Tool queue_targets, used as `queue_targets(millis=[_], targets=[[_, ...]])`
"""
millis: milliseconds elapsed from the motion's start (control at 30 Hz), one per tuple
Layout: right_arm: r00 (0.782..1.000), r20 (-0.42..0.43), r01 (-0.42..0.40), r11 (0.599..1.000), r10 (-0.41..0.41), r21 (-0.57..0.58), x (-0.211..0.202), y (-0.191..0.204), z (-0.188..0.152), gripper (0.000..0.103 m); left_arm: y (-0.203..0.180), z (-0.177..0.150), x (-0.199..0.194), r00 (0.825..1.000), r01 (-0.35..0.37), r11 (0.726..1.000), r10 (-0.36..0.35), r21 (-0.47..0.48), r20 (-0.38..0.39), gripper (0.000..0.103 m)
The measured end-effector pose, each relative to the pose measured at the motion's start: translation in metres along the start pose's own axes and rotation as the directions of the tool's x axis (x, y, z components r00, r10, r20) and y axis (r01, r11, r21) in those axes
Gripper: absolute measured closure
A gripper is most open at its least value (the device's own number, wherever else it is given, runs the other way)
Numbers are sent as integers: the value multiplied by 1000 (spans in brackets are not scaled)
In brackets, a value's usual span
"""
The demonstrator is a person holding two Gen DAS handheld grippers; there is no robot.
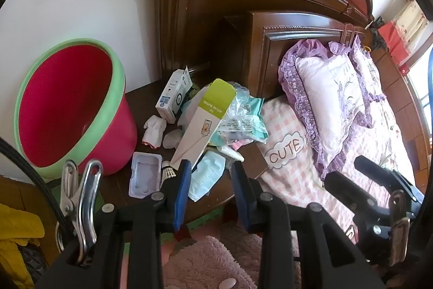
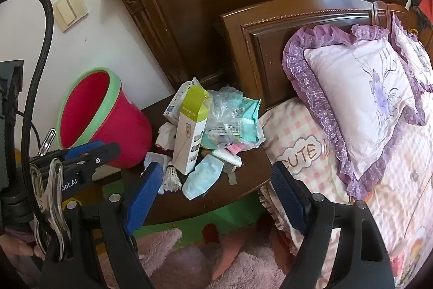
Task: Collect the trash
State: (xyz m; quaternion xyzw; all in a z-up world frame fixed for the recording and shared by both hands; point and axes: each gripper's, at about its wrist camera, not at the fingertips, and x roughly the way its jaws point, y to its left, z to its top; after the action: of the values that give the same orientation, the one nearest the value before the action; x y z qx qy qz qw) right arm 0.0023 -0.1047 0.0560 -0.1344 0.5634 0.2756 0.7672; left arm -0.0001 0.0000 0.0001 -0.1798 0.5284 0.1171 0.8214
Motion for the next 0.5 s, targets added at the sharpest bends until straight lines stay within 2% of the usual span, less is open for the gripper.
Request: queue_targets(millis=[500], targets=[[1000,-2,8,1000,-8,-3,2,1,1,19,0,0,0,1000,3,1000,-3,-3,-5,71]])
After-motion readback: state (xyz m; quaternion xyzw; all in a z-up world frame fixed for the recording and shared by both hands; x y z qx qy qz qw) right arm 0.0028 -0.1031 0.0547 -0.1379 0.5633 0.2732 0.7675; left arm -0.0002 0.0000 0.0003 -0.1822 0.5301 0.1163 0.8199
